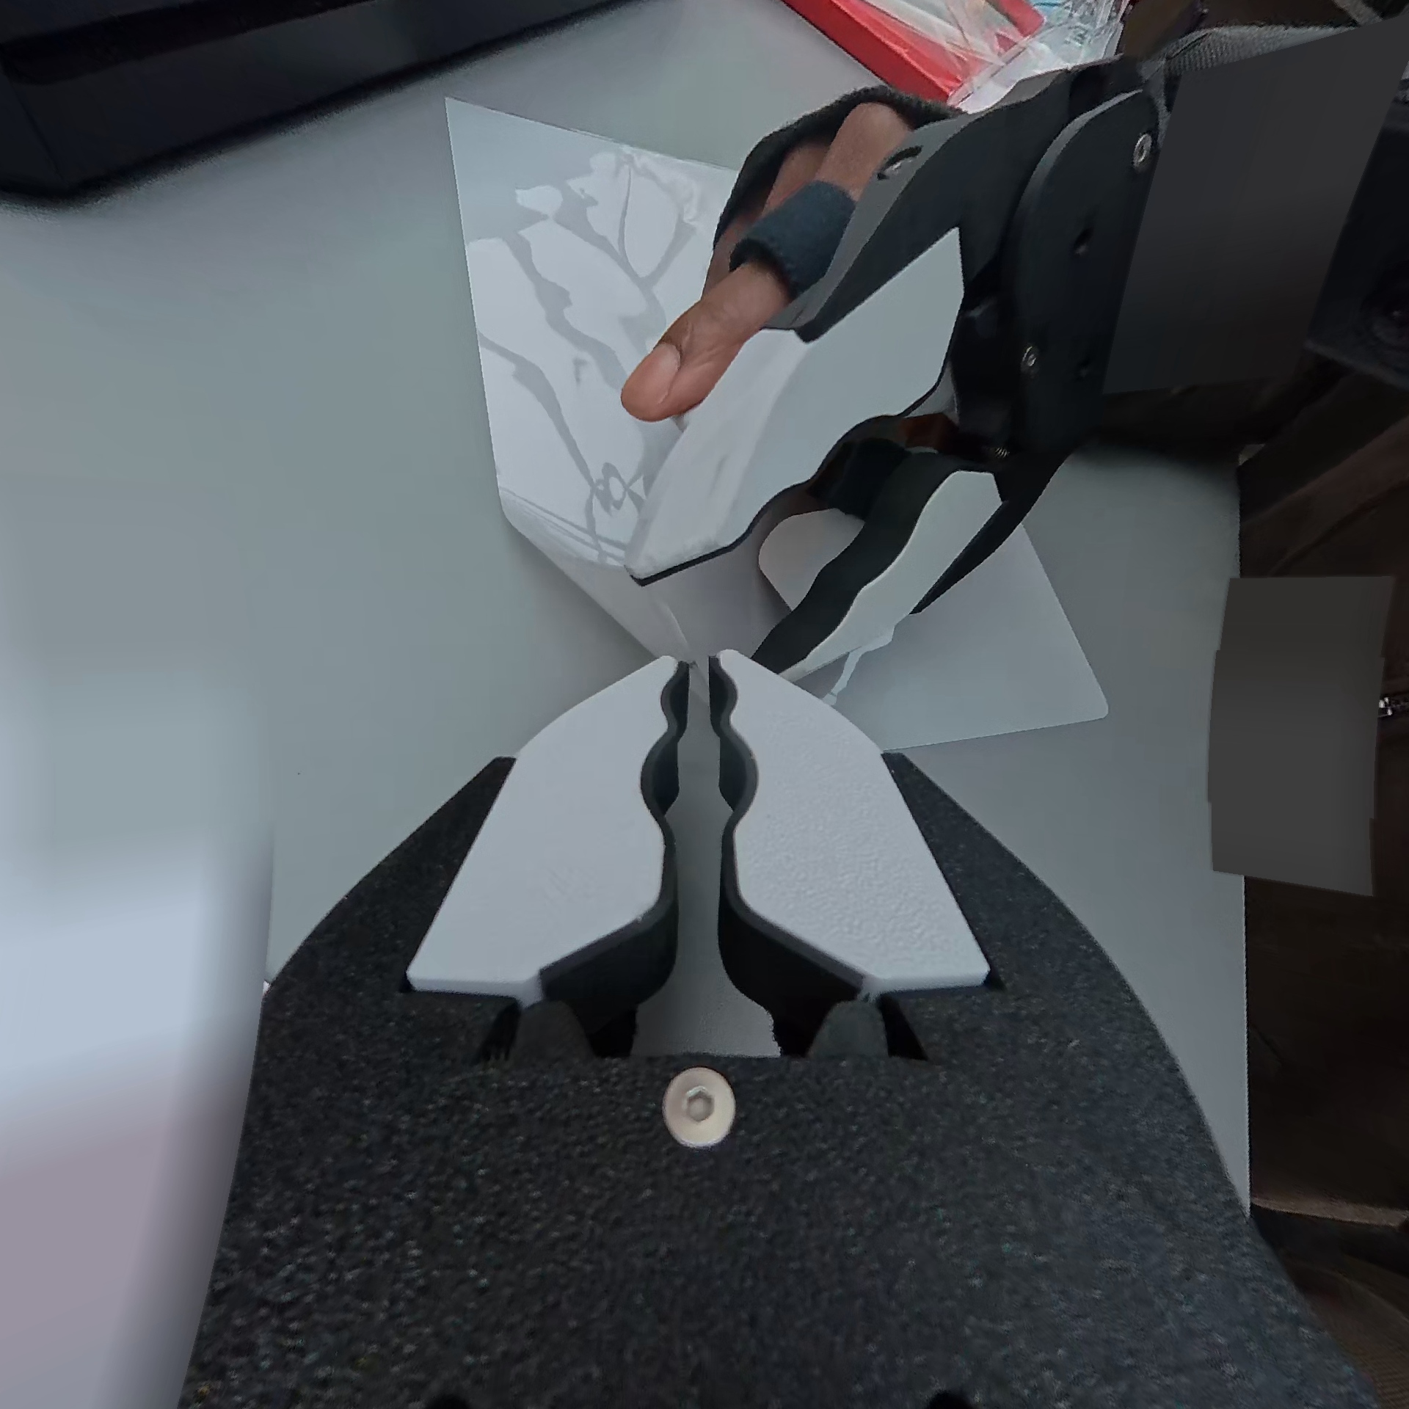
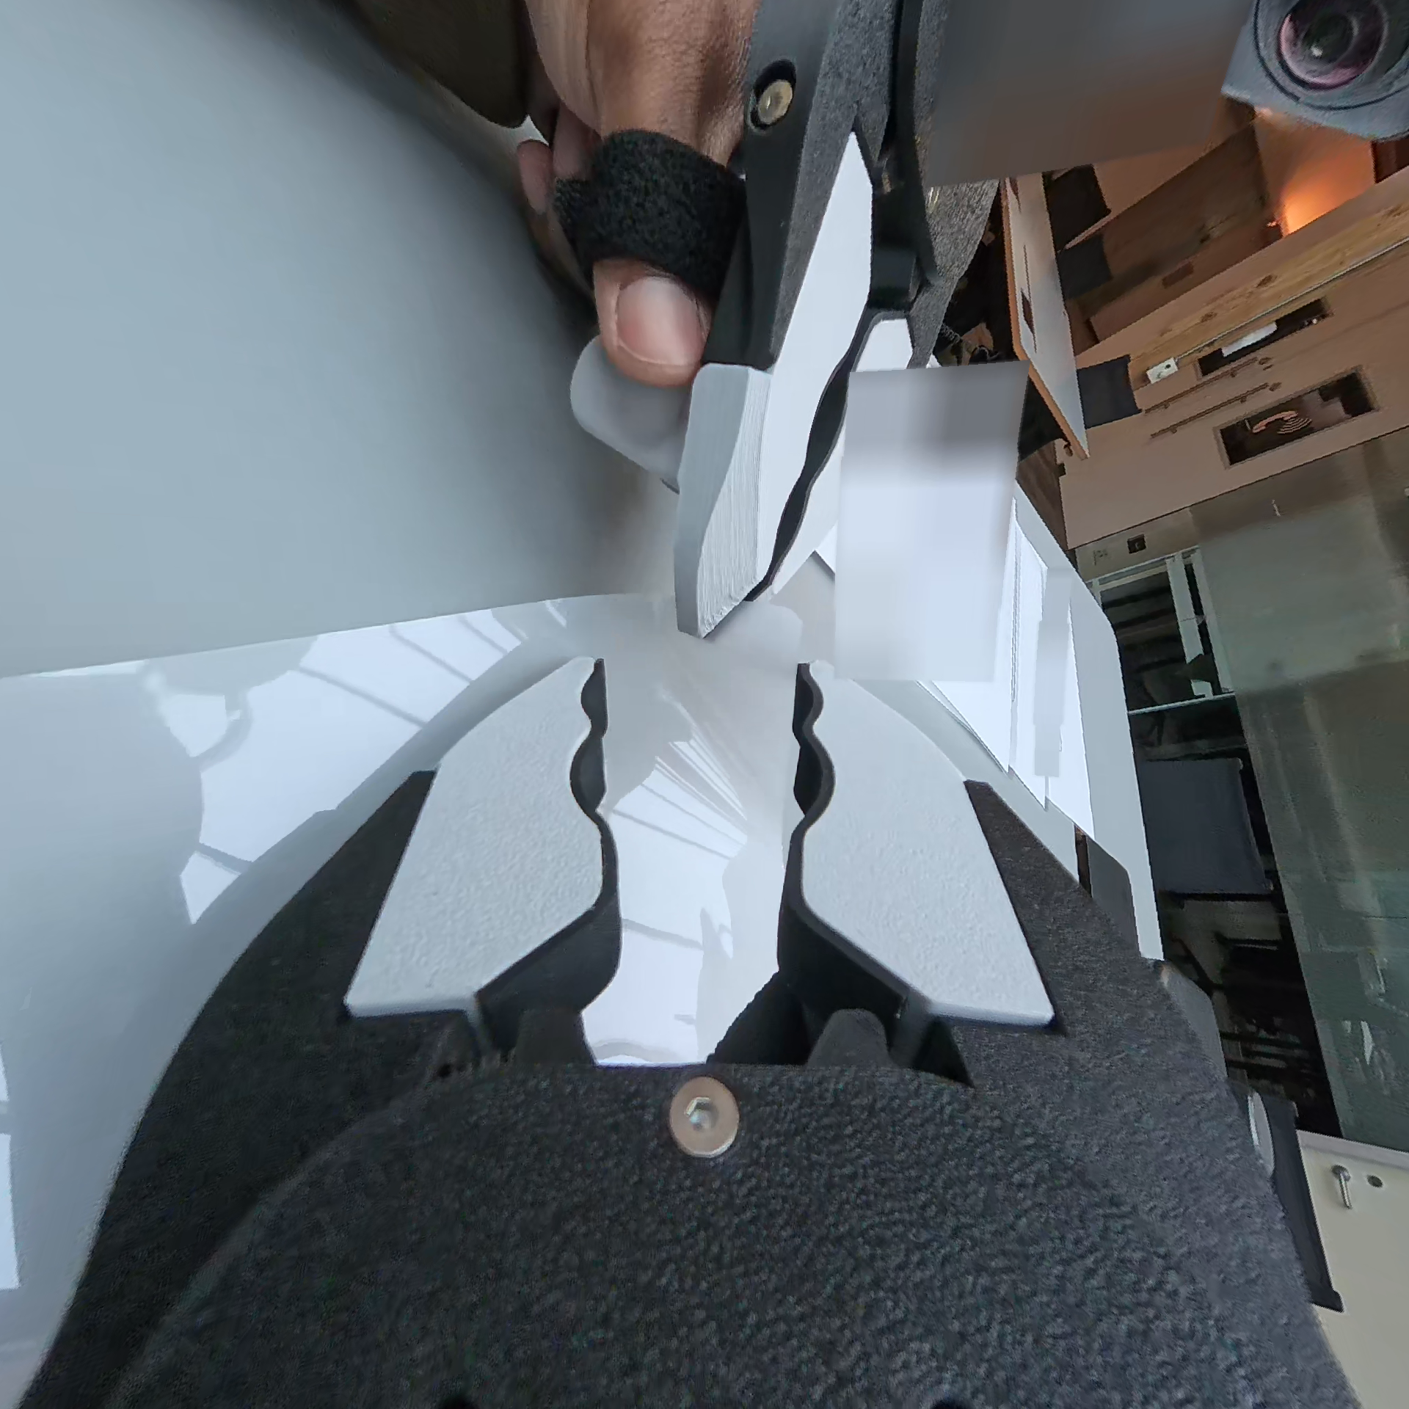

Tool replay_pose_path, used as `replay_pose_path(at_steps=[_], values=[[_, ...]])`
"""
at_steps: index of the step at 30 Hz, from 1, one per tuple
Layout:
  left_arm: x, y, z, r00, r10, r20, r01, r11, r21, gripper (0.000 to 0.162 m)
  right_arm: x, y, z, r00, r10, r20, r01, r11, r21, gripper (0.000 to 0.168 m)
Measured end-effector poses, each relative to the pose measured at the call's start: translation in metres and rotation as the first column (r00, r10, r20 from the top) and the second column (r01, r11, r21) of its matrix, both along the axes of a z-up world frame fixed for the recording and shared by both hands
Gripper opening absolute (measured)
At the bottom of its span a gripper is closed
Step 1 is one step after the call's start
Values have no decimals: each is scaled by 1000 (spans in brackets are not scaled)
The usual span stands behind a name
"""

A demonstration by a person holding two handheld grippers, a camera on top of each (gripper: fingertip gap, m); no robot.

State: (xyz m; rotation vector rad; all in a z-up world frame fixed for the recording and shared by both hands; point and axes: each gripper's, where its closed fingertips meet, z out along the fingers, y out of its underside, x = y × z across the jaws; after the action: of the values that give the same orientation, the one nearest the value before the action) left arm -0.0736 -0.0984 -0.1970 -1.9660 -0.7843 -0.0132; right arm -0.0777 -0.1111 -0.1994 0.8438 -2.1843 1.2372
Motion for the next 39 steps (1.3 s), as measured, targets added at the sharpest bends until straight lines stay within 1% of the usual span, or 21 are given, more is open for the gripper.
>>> replay_pose_path(at_steps=[13,18,26,35,39], values=[[-1,0,-2,1000,1,-3,-1,1000,-17,5,4,2,3,999,29,-37,-29,999,-26,41],[0,1,0,1000,-8,-16,8,1000,-16,0,8,2,7,998,47,-49,-49,997,-51,40],[1,2,1,1000,-16,-26,15,1000,-20,0,5,-1,11,995,15,-95,-22,997,-79,42],[1,1,0,1000,-11,-19,11,1000,-24,1,9,-1,6,992,29,-124,-37,997,-64,40],[0,-1,-2,1000,-2,-19,1,999,-37,4,8,0,4,991,30,-129,-38,998,-59,39]])
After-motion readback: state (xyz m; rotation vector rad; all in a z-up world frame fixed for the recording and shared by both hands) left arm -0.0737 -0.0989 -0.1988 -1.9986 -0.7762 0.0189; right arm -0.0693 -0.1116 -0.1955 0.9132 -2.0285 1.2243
